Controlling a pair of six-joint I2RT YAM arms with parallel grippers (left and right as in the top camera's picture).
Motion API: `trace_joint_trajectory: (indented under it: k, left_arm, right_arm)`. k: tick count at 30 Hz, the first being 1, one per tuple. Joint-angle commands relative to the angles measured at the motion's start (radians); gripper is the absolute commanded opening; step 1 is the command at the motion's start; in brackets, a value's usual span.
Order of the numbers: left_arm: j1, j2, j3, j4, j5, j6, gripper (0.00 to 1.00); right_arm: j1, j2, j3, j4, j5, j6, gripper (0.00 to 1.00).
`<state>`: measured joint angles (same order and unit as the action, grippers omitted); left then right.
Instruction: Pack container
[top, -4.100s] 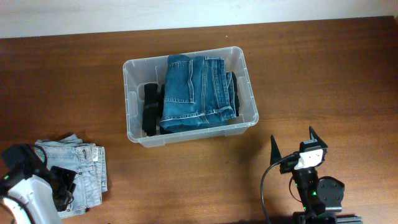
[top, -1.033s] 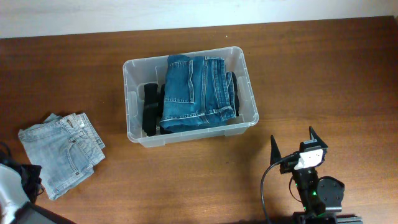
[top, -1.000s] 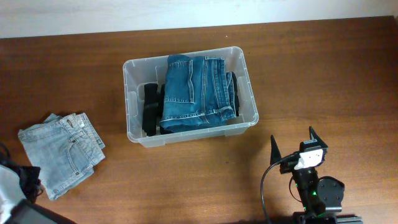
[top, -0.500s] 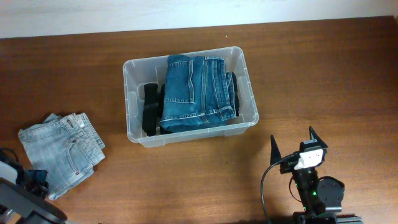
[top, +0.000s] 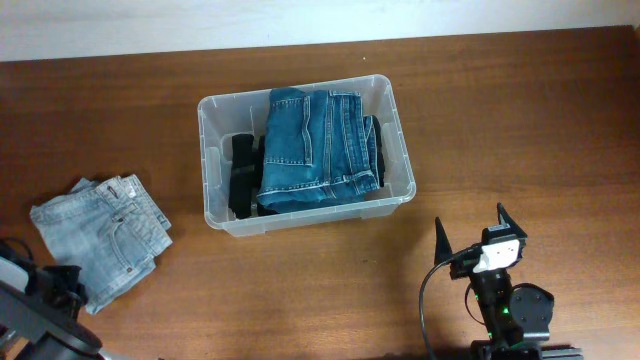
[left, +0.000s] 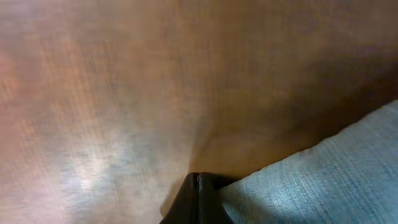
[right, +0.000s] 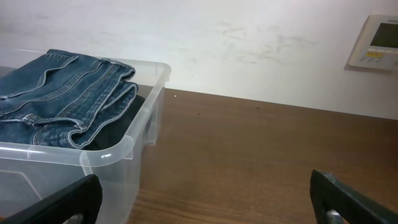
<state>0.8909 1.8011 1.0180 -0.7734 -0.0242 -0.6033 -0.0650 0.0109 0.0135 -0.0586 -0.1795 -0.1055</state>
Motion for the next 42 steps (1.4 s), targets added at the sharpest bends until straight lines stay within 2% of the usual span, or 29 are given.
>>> trace_joint_trajectory:
  k: [1,9,12,16,23,28,31,32,33,34,37,42]
  left_arm:
    - [-0.06,0.048,-0.01,0.055,0.163,-0.01,0.01]
    - [-0.207,0.048,-0.01,0.188,0.22,0.025,0.01]
    - [-0.269,0.048,-0.01,0.241,0.261,0.081,0.0]
    - [-0.315,0.048,-0.004,0.254,0.273,0.097,0.01]
    - [-0.29,0.017,0.051,0.203,0.272,0.185,0.14]
    - [-0.26,-0.017,0.09,0.158,0.273,0.195,0.26]
    - [-0.242,-0.035,0.09,0.161,0.294,0.194,0.28]
    - [-0.235,-0.039,0.09,0.167,0.313,0.195,0.35]
    - [-0.23,-0.041,0.09,0.172,0.334,0.195,0.5]
    - [-0.217,-0.044,0.09,0.179,0.38,0.194,0.98]
    - [-0.197,-0.044,0.09,0.19,0.444,0.195,0.99]
    - [-0.18,-0.044,0.09,0.22,0.452,0.234,0.99]
  right_arm:
    - [-0.008,-0.008,-0.008,0.0,-0.012,0.001,0.98]
    - [-0.008,-0.008,-0.008,0.0,-0.012,0.001,0.98]
    - [-0.008,-0.008,-0.008,0.0,-0.012,0.001,0.99]
    - [-0.008,-0.008,-0.008,0.0,-0.012,0.001,0.98]
    - [-0.008,-0.008,-0.008,0.0,-0.012,0.001,0.98]
    - [-0.008,-0.008,-0.008,0.0,-0.012,0.001,0.99]
    - [-0.008,-0.008,-0.008,0.0,-0.012,0.001,0.98]
    - [-0.008,-0.008,-0.008,0.0,-0.012,0.001,0.98]
    - [-0.008,-0.008,-0.008,0.0,-0.012,0.001,0.98]
    - [-0.008,-0.008,-0.008,0.0,-0.012,0.001,0.98]
    - [-0.008,-0.008,-0.008,0.0,-0.012,0.001,0.98]
    - [-0.008,-0.008,-0.008,0.0,-0.012,0.001,0.98]
